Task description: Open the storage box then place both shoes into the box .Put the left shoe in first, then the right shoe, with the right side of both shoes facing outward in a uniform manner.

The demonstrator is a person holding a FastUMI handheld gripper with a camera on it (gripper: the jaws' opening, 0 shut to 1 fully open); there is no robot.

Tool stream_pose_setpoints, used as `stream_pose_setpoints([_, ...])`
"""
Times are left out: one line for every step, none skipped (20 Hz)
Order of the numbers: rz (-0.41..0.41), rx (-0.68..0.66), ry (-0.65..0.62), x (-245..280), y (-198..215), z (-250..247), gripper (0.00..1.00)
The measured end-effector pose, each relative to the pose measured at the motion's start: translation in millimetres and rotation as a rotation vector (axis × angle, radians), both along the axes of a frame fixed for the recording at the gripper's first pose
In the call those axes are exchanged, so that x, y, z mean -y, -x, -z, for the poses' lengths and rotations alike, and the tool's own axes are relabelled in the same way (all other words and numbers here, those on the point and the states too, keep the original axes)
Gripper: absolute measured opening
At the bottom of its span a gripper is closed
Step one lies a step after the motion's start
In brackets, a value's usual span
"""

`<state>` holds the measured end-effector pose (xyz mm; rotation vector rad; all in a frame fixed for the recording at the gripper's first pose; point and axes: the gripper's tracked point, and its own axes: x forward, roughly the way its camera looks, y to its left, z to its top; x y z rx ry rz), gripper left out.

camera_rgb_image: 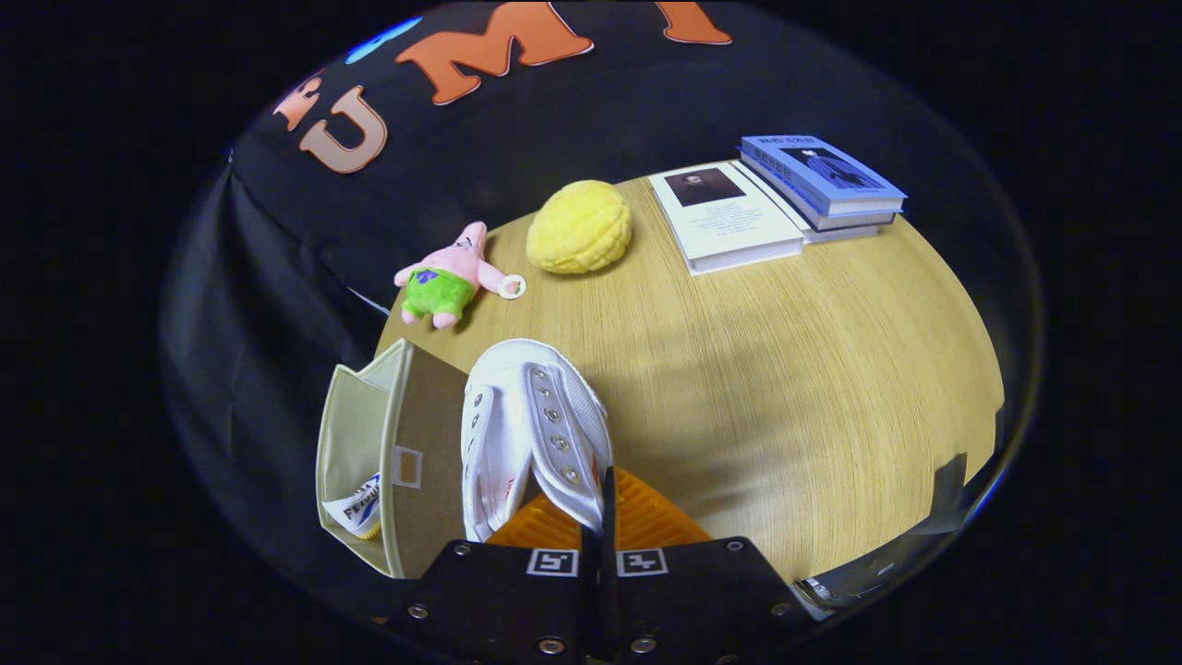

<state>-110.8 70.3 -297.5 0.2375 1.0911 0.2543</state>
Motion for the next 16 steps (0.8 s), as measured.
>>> stream_pose_setpoints([0.012,0.014,-0.019,-9,-2,-10,0.01])
stream_pose_setpoints([0.003,0.016,-0.03,-20,-3,-18,0.01])
stream_pose_setpoints([-0.001,0.041,-0.045,-32,-6,-30,0.01])
stream_pose_setpoints([-0.015,0.052,-0.052,-43,-7,-40,0.01])
stream_pose_setpoints([-0.028,0.076,-0.066,-57,-9,-51,0.01])
stream_pose_setpoints([-0.046,0.075,-0.075,-70,-3,-60,0.01])
stream_pose_setpoints([-0.059,0.087,-0.087,-84,-3,-66,0.01])
stream_pose_setpoints([-0.079,0.083,-0.086,-97,-1,-68,0.01])
stream_pose_setpoints([-0.093,0.096,-0.088,-111,-1,-70,0.01])
stream_pose_setpoints([-0.108,0.082,-0.078,-121,4,-67,0.01])
stream_pose_setpoints([-0.113,0.073,-0.077,-133,9,-63,0.01])
stream_pose_setpoints([-0.119,0.053,-0.07,-143,15,-58,0.01])
stream_pose_setpoints([-0.118,0.044,-0.07,-154,20,-54,0.01])
stream_pose_setpoints([-0.122,0.025,-0.06,-161,25,-49,0.01])
stream_pose_setpoints([-0.116,0.019,-0.053,-168,27,-44,0.01])
stream_pose_setpoints([-0.104,0.007,-0.039,-172,29,-38,0.01])
